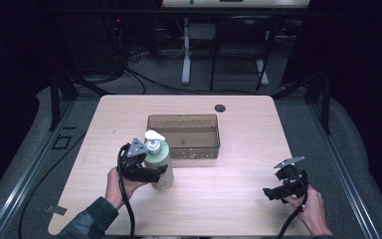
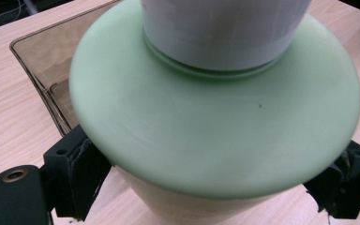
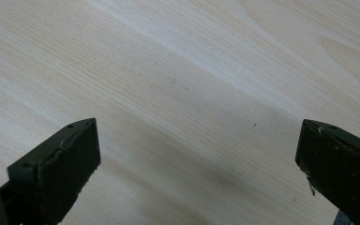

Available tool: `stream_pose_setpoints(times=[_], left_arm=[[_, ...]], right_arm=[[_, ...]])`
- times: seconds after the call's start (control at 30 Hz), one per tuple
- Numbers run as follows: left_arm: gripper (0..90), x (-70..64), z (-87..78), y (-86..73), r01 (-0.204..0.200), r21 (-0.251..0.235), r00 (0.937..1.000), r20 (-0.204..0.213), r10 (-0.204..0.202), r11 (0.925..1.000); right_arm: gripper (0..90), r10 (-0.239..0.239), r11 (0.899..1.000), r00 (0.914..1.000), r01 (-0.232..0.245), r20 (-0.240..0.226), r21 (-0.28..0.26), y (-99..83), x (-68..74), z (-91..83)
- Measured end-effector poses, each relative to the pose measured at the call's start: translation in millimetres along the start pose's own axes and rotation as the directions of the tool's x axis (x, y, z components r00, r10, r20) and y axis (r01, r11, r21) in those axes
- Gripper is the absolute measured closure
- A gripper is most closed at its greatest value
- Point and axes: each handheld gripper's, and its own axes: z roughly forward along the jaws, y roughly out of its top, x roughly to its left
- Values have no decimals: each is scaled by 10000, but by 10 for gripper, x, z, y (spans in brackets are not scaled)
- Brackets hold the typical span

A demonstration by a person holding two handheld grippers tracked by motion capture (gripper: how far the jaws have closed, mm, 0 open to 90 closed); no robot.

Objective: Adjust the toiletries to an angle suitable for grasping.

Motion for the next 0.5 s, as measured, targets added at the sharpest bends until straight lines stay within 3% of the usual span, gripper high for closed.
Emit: stream_pose_setpoints(times=[0.27, 0.5], left_arm=[[124, -2, 66, 42, 184, -90, 9994, -276, -186, 9998], [121, 15, 71, 40, 103, -127, 9998, -173, -105, 9999]], right_arm=[[0, -12, 10000, 10000, 12, -3, -64, 1, -8, -13], [0, -35, 9999, 10000, 34, -49, -96, 2, -17, -15]])
